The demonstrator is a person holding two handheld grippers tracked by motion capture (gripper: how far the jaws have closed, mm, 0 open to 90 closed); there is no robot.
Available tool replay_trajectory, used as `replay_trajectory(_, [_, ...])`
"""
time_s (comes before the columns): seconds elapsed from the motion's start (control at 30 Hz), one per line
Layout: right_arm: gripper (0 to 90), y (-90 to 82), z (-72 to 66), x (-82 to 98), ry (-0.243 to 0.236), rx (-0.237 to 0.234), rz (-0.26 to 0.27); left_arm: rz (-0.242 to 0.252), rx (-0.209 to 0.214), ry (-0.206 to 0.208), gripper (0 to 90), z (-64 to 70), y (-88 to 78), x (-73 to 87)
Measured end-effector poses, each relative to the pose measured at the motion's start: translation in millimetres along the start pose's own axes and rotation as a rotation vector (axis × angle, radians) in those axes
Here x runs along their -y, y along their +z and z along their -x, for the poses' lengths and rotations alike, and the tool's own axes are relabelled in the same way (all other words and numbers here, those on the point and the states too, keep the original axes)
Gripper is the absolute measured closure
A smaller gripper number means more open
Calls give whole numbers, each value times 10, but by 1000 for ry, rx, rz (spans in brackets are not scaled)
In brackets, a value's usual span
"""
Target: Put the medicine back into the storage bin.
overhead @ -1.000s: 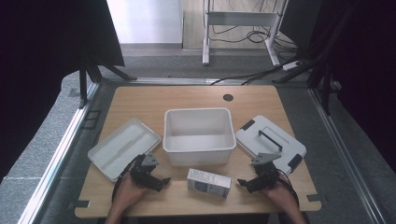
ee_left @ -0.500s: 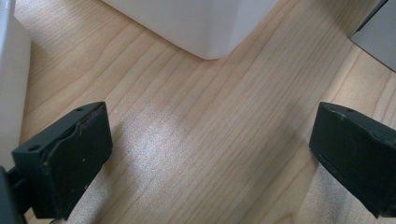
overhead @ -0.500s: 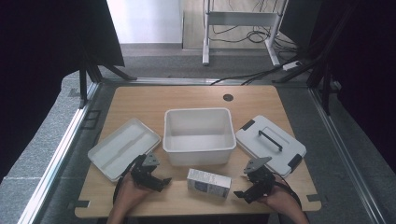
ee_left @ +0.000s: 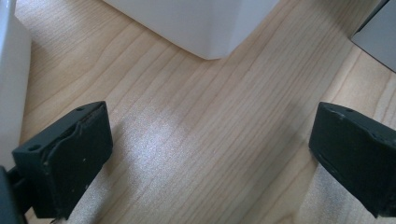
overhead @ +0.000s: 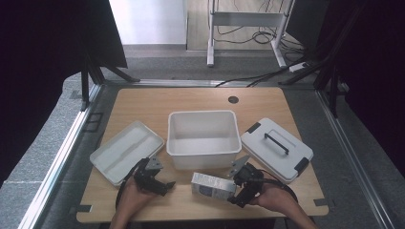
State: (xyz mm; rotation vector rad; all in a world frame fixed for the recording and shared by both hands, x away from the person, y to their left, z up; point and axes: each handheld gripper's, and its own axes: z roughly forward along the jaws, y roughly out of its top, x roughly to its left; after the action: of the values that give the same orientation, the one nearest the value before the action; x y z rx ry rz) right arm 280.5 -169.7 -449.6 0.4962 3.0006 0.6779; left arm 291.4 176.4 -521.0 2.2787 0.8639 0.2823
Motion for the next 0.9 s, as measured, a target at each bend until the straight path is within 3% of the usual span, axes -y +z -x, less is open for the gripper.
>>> replay_trajectory(0.13, [143, 43, -64, -235, -54, -13, -61, 0, 0, 0, 0, 0, 0, 0])
replay_trajectory(0.4, [306, 236, -132, -624, -123, -18, -196, 0, 0, -1, 0, 0, 0, 0])
replay_trajectory(0.6, [520, 362, -156, -762, -162, -23, -305, -1, 2, 0, 0, 0, -2, -1])
replay_trajectory(0.9, [547, 232, -139, -837, -180, -60, -315, 0, 1, 0, 0, 1, -1, 0])
